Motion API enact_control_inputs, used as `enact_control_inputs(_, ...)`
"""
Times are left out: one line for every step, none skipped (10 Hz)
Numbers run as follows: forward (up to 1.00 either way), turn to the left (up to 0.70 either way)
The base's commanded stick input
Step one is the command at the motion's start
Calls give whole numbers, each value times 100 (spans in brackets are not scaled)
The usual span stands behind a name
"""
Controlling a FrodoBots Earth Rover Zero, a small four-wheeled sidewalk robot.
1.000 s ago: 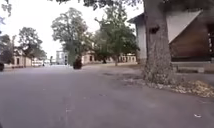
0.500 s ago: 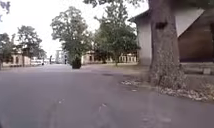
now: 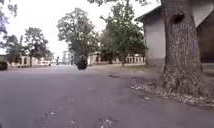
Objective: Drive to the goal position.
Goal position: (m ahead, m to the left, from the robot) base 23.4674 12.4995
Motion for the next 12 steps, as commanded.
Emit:
enact_control_inputs(70, 4)
enact_control_inputs(70, 4)
enact_control_inputs(70, 4)
enact_control_inputs(70, 4)
enact_control_inputs(70, 4)
enact_control_inputs(70, 4)
enact_control_inputs(70, 4)
enact_control_inputs(70, 4)
enact_control_inputs(70, 4)
enact_control_inputs(70, 4)
enact_control_inputs(70, 4)
enact_control_inputs(70, 13)
